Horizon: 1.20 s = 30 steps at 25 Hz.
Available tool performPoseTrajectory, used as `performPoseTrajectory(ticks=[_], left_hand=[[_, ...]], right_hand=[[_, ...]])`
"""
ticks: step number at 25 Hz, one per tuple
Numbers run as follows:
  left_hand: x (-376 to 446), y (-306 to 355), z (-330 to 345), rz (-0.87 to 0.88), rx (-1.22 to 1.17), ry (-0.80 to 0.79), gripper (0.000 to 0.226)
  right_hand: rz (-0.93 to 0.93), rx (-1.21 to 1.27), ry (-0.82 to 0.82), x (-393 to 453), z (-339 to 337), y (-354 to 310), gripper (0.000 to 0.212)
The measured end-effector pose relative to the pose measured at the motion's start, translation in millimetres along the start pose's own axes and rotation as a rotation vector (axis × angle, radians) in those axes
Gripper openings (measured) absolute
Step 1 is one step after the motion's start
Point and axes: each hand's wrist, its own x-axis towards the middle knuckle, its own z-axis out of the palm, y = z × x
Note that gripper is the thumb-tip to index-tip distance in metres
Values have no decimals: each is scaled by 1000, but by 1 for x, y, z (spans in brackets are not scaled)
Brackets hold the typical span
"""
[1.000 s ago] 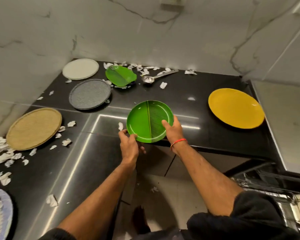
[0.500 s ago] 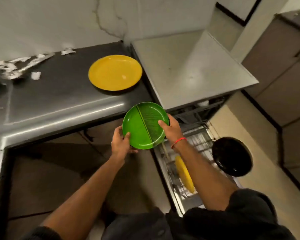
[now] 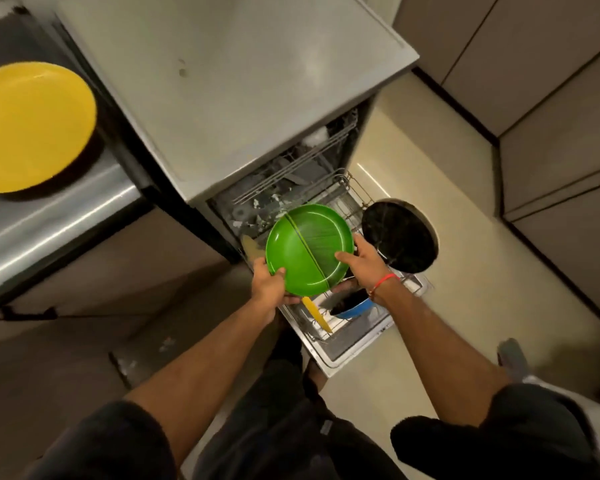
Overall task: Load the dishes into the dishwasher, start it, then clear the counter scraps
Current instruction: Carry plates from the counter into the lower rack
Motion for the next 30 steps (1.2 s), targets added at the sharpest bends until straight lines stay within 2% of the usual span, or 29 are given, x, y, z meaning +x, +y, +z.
performPoseTrajectory(ticks=[4,8,11,15,18,21,26,30], left_hand=[[63,14,52,-68,155,-161,49],[155,28,118,-114,296,-285,78],[229,25,168,-88,288,-301,71],[298,20,206,1,294,-266,47],[327,9,216,5,290,-270,42],[339,-6,217,-2,272,-254,34],[347,-20,206,-4,291,-276,31],[350,-22,195,21,308,-288,29]], right_hand=[[63,-79,75,55,-35,9,38],[-6,-309,280,174,-67,38,51],[3,-411,437,275,-89,68,61],[-5,-485,535,365,-106,90,48],[38,-635,547,407,-110,122,48],[-35,-660,554,431,-104,137,51],[-62,-880,374,463,-98,135,46],[55,-904,216,476,-102,125,66]])
